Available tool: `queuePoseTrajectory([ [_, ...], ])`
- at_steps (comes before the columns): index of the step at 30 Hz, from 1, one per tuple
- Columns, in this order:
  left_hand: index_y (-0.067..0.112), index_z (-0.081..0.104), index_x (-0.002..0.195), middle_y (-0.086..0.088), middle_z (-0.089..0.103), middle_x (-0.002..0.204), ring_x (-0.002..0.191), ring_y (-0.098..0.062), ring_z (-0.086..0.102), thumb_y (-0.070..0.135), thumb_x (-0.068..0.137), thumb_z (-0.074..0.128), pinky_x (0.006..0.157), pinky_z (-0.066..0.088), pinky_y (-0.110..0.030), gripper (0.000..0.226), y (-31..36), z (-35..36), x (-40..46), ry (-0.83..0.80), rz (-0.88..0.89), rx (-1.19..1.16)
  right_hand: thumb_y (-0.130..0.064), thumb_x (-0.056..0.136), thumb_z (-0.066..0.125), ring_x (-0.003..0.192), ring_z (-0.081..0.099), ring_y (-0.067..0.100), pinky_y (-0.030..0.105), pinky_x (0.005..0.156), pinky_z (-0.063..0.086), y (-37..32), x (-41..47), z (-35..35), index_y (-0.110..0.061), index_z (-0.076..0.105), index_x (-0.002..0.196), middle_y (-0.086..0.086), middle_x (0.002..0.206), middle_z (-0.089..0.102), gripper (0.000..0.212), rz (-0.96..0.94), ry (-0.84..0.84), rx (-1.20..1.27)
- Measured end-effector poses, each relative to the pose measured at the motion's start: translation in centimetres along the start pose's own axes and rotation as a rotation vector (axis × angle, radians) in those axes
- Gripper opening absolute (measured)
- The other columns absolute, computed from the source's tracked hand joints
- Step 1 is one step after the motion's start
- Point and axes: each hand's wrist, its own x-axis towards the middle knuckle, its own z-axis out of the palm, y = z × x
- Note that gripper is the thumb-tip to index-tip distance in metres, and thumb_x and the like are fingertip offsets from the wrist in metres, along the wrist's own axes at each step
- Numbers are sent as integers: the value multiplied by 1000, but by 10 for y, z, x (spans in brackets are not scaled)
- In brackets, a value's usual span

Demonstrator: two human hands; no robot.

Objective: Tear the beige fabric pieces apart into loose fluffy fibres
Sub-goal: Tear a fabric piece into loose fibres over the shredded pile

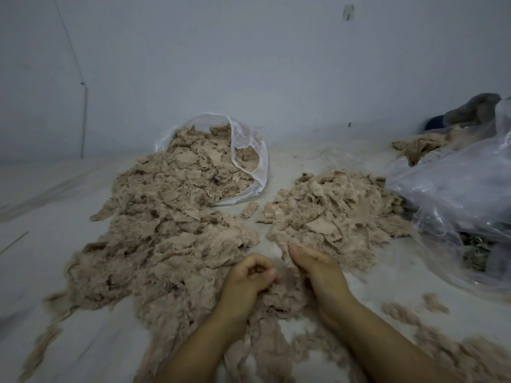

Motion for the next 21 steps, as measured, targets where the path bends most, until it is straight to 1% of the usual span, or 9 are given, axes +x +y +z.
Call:
queuePoseTrajectory([
  [2, 6, 60, 83, -14, 69, 82, 80, -24, 65, 17, 84, 64, 77, 53, -33, 12, 2, 0, -2, -53, 23, -83, -13, 85, 67, 71, 68, 29, 34, 69, 57, 0, -1, -2, -6, 73, 74, 17, 78, 72, 14, -11, -12, -48],
  [5, -1, 61, 82, -19, 69, 79, 75, -29, 66, 17, 86, 64, 70, 56, -32, 19, -1, 3, 0, 44, 67, 6, -6, 84, 68, 68, 61, 28, 31, 64, 51, 6, -4, 2, -5, 68, 85, 17, 78, 66, 2, -31, -34, -160],
  [7, 1, 64, 77, -13, 68, 72, 69, -26, 64, 13, 89, 60, 63, 54, -26, 17, -2, 0, 1, 94, 85, 72, -9, 86, 67, 64, 51, 20, 29, 58, 44, 10, -4, 3, -13, 63, 87, 10, 71, 56, 6, -104, -40, -296],
  [9, 7, 70, 82, -10, 73, 78, 73, -23, 69, 16, 86, 63, 64, 54, -24, 13, 0, -2, 0, 31, 73, 53, -9, 89, 63, 64, 53, 18, 31, 60, 46, 9, -5, 3, -20, 64, 89, 7, 69, 56, 11, -167, -69, -358],
  [12, 16, 75, 76, -8, 74, 77, 73, -18, 70, 17, 80, 67, 62, 54, -23, 9, 2, -1, -2, -25, 63, 38, -8, 91, 59, 70, 63, 18, 31, 68, 52, 5, -6, 3, -15, 69, 79, 9, 76, 69, 17, -181, -99, -298],
  [14, 16, 74, 73, -11, 72, 75, 72, -20, 67, 19, 80, 66, 64, 55, -26, 11, 0, -1, -1, -19, 34, 28, -11, 91, 59, 65, 63, 19, 28, 61, 53, 5, -6, 3, -12, 69, 71, 10, 71, 69, 22, -113, -52, -180],
  [16, 15, 73, 69, -10, 70, 71, 69, -20, 67, 25, 80, 63, 63, 54, -26, 19, -1, -3, -1, -12, -9, -48, -15, 92, 58, 63, 63, 23, 27, 57, 52, 5, -4, 3, -4, 70, 74, 16, 70, 68, 24, -15, -17, -52],
  [18, 12, 74, 76, -12, 73, 78, 74, -22, 70, 25, 83, 60, 63, 54, -25, 21, -1, -4, -1, -28, -35, -119, -24, 94, 56, 70, 65, 30, 33, 65, 52, 5, -2, 0, 3, 70, 83, 24, 80, 70, 32, 32, -25, -43],
  [21, 4, 71, 88, -17, 73, 88, 81, -28, 69, 28, 84, 60, 69, 56, -28, 27, -3, -2, -1, -49, -19, -76, -44, 81, 67, 73, 65, 27, 36, 70, 52, 5, -4, -1, -5, 71, 85, 18, 82, 70, 39, -31, -109, -150],
])
